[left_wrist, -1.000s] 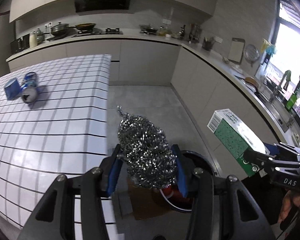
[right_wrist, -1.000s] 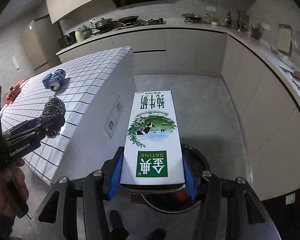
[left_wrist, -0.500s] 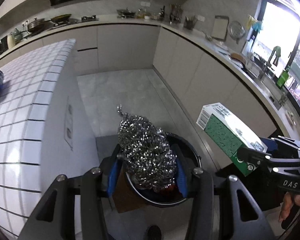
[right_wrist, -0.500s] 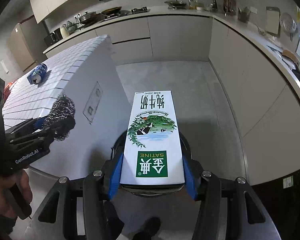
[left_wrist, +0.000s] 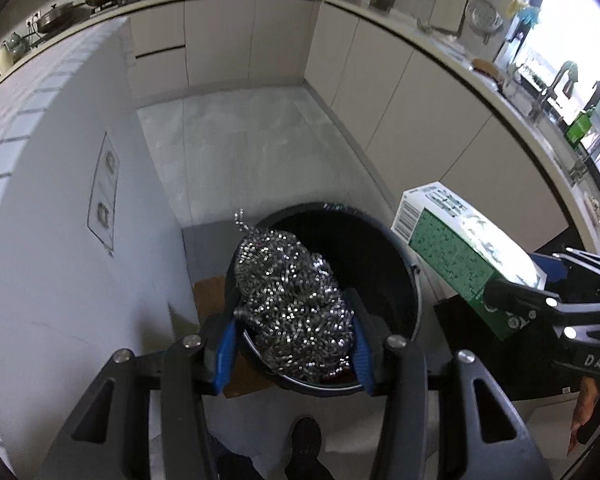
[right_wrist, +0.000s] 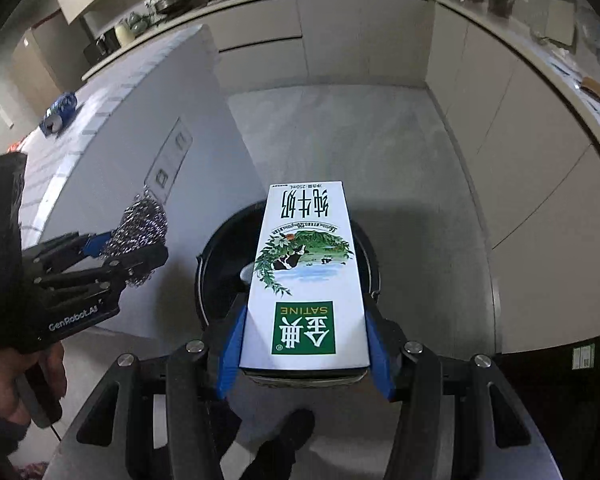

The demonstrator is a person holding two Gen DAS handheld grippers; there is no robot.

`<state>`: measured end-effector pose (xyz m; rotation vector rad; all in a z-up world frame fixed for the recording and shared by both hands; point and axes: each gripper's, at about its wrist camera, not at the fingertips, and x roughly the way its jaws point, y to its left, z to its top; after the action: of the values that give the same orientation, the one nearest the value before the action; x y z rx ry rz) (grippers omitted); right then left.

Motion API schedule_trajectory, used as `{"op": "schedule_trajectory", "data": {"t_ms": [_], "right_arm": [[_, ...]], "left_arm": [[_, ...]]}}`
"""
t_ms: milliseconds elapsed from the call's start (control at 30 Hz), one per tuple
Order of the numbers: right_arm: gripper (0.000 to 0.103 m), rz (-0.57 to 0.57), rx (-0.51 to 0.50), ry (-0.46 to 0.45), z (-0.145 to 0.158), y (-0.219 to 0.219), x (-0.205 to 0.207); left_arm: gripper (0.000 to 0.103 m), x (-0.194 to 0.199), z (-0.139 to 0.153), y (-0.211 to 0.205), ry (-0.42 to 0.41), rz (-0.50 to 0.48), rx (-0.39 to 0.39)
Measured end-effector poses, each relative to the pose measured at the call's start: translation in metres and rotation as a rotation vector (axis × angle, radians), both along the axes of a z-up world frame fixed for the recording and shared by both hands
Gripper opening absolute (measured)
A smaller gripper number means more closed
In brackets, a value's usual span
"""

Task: Collect trash
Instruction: 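Carry scrubber and carton over the black bin and open both grippers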

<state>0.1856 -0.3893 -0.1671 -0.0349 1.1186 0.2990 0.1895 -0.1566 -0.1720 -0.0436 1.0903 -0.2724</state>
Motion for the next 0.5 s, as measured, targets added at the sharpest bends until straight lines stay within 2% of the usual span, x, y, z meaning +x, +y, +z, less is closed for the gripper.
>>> {"op": "schedule_trajectory", "data": {"t_ms": [333,400,433,467,500], "right_arm": [[0.056,0.149,-0.044,0.123,-0.059,0.007,0.037],[0.056,0.187,-0.050,0.143,-0.072,0.009,0.045],[0.057,0.214,-0.052,0.153,-0.079,0.012,0.049],[0.073,0.225,-0.079,0.158,-0.088,0.013,0.054],[0.100,0.211,-0.128,0.157,-0.095,0.012,0.057]], "left_arm": [[0.050,0.024,-0.057,-0.013,0.141,0.023,0.010],[0.054,0.026,-0.072,-0.015,0.179,0.035,-0.006],[0.066,0.026,-0.079,-0.016,0.191,0.041,-0.019],[0.081,0.025,-0.086,-0.018,0.190,0.059,0.008],[0.086,0.022,-0.088,-0.017,0.183,0.090,0.045]]}}
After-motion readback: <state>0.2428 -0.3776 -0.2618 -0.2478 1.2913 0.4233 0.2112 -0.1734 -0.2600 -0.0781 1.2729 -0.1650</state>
